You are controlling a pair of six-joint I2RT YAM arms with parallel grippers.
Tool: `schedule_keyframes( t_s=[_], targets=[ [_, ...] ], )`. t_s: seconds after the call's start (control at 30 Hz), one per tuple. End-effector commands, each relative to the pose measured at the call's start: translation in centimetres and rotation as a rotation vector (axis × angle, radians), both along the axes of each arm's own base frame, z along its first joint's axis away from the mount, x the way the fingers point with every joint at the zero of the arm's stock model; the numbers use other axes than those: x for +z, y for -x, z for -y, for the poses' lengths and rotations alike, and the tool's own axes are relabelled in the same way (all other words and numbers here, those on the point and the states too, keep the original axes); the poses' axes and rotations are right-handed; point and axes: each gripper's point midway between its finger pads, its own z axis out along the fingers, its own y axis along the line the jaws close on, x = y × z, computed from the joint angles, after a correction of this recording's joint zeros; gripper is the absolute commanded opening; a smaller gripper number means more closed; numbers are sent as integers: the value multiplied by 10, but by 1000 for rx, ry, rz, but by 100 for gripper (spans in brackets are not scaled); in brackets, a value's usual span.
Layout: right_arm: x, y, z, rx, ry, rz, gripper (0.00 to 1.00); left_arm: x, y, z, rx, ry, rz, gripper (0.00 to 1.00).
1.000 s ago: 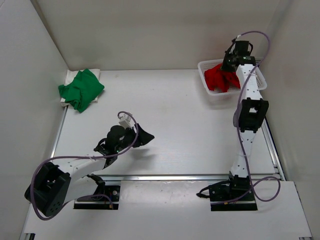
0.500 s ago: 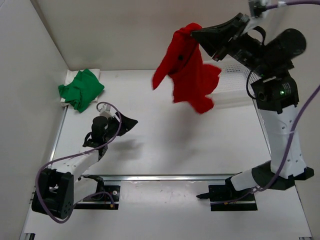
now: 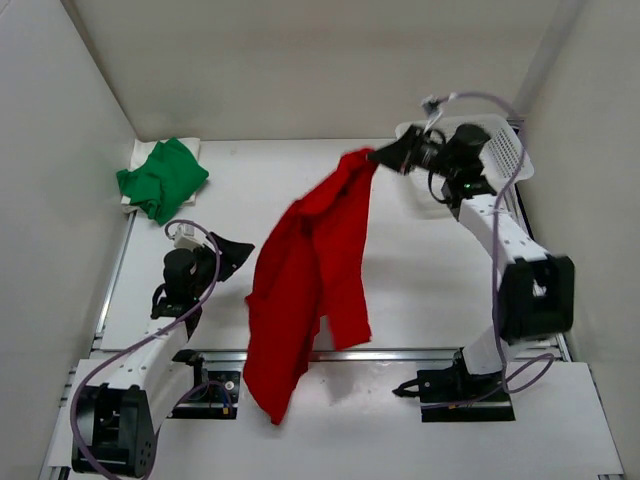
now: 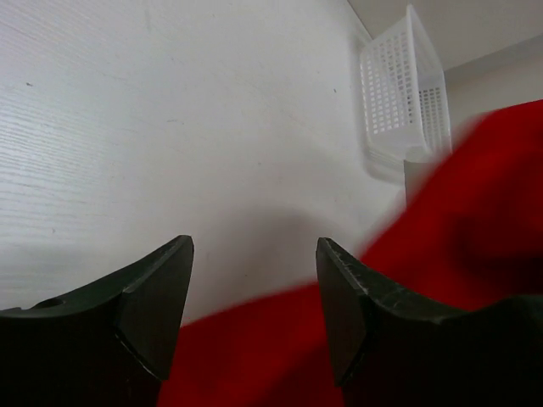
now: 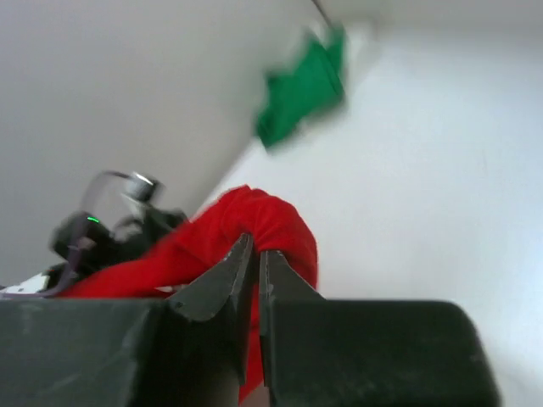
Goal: Fold and stack the t-shirts
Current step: Move the tshirt to the center of the board, then flatten out the tshirt
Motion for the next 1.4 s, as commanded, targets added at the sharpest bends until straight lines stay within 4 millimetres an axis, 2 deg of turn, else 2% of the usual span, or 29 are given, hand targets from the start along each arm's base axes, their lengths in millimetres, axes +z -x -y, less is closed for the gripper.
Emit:
schedule_keyframes(
  t_s=[0.0, 0.03, 0.13, 0.27, 0.33, 0.37, 0.4, 0.43, 0.47, 0.5, 0.53, 0.57, 0.6, 0.63, 0.7, 0.77, 0.8, 0.87, 0.9, 0.93, 1.0, 1.03, 1.07, 1.1, 1.13, 1.17, 1.23, 1.27, 1.37],
  targets=[
    [-70, -10, 5, 43, -34, -111, 0, 2, -7, -5, 28, -19, -1, 70],
    [-101, -25, 14, 20, -25, -205, 0, 3, -11, -1, 15, -45, -9, 70],
    [-132, -52, 35, -27, -29, -309, 0, -6, -21, -1, 23, -147, -62, 70],
    [-131, -80, 63, -228, 40, -305, 14, -18, -21, -5, 20, -227, -108, 69],
    [-123, -84, 70, -358, 138, -278, 35, -32, -12, -4, -8, -281, -144, 70],
    [-122, -80, 72, -384, 166, -277, 40, -36, -9, -7, -1, -310, -150, 70],
    [-139, -77, 73, -439, 229, -312, 46, -42, -4, -5, -4, -353, -165, 71],
    [-153, -67, 73, -486, 268, -337, 47, -57, 10, 0, -39, -385, -213, 71],
    [-144, -55, 67, -504, 267, -299, 48, -63, 17, 4, -60, -406, -228, 73],
    [-170, -39, 64, -503, 289, -341, 46, -69, 23, 9, -89, -419, -242, 73],
    [-190, -19, 56, -499, 287, -376, 31, -79, 32, 11, -117, -441, -282, 73],
    [-189, -6, 48, -491, 281, -356, 15, -90, 41, 13, -147, -468, -325, 73],
    [-215, 12, 45, -480, 313, -400, 7, -96, 45, 13, -164, -487, -341, 72],
    [-232, 31, 36, -464, 359, -417, 1, -106, 55, 15, -200, -508, -378, 72],
    [-255, 62, 21, -417, 455, -425, 0, -116, 65, 13, -224, -536, -408, 71],
    [-285, 106, 11, -369, 584, -433, 0, -126, 64, 10, -214, -538, -426, 57],
    [-288, 121, 6, -346, 615, -428, 1, -125, 60, 14, -224, -529, -417, 53],
    [-311, 147, 13, -330, 668, -465, 12, -122, 49, 21, -209, -514, -402, 34],
    [-319, 163, 13, -298, 683, -479, 19, -120, 39, 25, -193, -485, -397, 26],
    [-325, 167, 18, -303, 690, -495, 22, -118, 35, 32, -210, -448, -396, 23],
    [-334, 183, 20, -278, 705, -507, 31, -108, 2, 45, -205, -395, -374, 15],
    [-338, 190, 21, -264, 713, -515, 32, -98, -24, 47, -172, -404, -350, 11],
    [-337, 192, 18, -257, 715, -510, 33, -96, -35, 50, -167, -420, -345, 7],
    [-337, 195, 17, -246, 722, -504, 34, -87, -62, 55, -150, -411, -325, 3],
    [-340, 199, 15, -225, 751, -491, 35, -80, -86, 57, -139, -407, -319, 1],
    [-335, 199, 13, -222, 749, -482, 35, -79, -98, 58, -132, -391, -329, 0],
    [-336, 205, 14, -205, 779, -475, 36, -66, -145, 54, -90, -377, -324, 0],
    [-332, 204, 12, -201, 771, -465, 37, -59, -166, 59, -86, -373, -304, 0],
    [-323, 203, 9, -190, 743, -433, 39, -50, -199, 53, -97, -367, -322, 15]
  ],
)
